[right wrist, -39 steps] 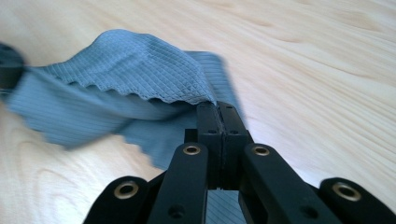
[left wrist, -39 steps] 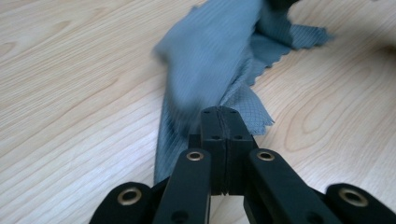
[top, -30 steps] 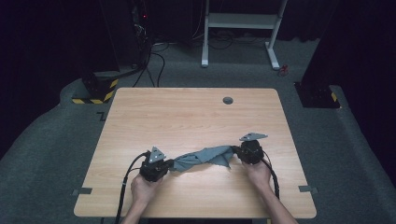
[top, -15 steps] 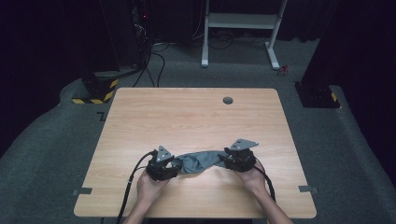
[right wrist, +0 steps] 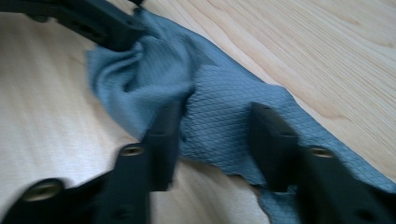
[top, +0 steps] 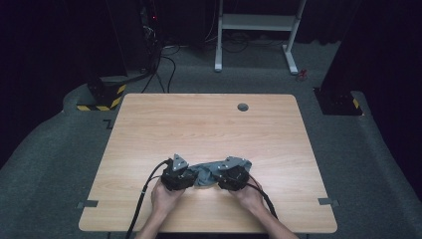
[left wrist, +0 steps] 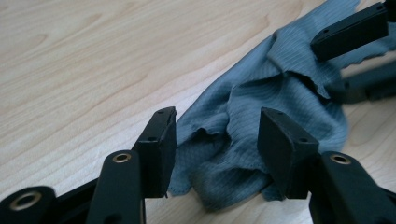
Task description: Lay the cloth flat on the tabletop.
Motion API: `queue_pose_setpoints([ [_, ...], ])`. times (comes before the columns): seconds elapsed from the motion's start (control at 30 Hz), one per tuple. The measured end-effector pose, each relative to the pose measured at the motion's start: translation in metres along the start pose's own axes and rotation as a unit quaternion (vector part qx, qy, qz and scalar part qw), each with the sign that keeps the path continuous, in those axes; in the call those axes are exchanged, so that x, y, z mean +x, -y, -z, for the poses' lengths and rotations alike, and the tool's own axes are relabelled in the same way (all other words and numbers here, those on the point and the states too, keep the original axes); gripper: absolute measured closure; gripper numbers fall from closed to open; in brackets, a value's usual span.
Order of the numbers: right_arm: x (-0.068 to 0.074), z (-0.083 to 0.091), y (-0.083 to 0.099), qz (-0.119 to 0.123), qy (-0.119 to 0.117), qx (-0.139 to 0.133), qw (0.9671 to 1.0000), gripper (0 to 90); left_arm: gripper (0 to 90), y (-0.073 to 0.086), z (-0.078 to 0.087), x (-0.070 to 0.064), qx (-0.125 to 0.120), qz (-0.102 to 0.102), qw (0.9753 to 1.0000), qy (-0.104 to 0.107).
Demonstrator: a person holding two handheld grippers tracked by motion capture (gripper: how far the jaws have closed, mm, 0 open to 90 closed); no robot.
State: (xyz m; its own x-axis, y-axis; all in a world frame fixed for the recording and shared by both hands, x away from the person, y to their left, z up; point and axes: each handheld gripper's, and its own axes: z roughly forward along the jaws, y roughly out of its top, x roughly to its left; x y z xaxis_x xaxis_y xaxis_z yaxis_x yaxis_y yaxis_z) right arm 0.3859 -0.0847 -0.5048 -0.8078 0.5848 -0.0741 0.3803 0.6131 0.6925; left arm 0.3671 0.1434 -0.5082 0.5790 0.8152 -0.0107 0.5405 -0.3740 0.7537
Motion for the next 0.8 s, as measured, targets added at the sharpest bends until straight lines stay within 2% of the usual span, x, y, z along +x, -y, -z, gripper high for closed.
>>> queue_pose_setpoints([
  [0.13,-0.007,-0.002,0.000,0.000,0.000,0.013,0.9999,87.2,47.4,0.007,-0.003,0.001,0.005,-0.004,1.0000,-0.007],
  [0.17,-0.008,-0.001,0.000,0.002,0.002,0.011,0.9999,90.0,47.4,0.008,-0.004,0.001,0.006,-0.005,1.0000,-0.005],
  [0.3,-0.011,0.005,-0.004,0.001,-0.009,0.006,0.9999,87.7,46.3,0.015,-0.006,0.003,0.001,0.005,1.0000,-0.003],
  [0.33,-0.010,0.006,-0.004,0.003,-0.013,0.002,0.9999,81.2,45.8,0.016,-0.006,0.003,-0.003,0.011,0.9999,-0.002],
  [0.4,-0.002,0.007,-0.003,0.011,-0.014,-0.010,0.9998,67.7,45.6,0.017,-0.006,0.003,-0.008,0.012,0.9999,-0.003],
  [0.57,0.006,-0.006,-0.002,0.025,-0.012,0.016,0.9995,57.3,44.3,0.018,-0.006,0.003,-0.009,0.011,0.9999,-0.008],
  [0.6,0.006,-0.008,-0.002,0.026,-0.010,0.019,0.9994,58.2,43.9,0.018,-0.006,0.003,-0.009,0.012,0.9999,-0.008],
  [0.63,0.006,-0.010,-0.001,0.026,-0.006,0.022,0.9994,63.0,43.8,0.018,-0.007,0.002,-0.009,0.013,0.9998,-0.008],
  [0.7,0.004,-0.010,-0.002,0.025,0.002,0.025,0.9994,81.0,43.4,0.018,-0.007,0.002,-0.009,0.014,0.9998,-0.009],
  [0.77,0.001,-0.009,-0.004,0.024,0.006,0.029,0.9993,87.3,43.3,0.018,-0.007,0.002,-0.009,0.014,0.9998,-0.008],
  [0.8,-0.001,-0.009,-0.005,0.023,0.001,0.029,0.9993,88.3,43.1,0.018,-0.007,0.002,-0.009,0.014,0.9998,-0.007],
])
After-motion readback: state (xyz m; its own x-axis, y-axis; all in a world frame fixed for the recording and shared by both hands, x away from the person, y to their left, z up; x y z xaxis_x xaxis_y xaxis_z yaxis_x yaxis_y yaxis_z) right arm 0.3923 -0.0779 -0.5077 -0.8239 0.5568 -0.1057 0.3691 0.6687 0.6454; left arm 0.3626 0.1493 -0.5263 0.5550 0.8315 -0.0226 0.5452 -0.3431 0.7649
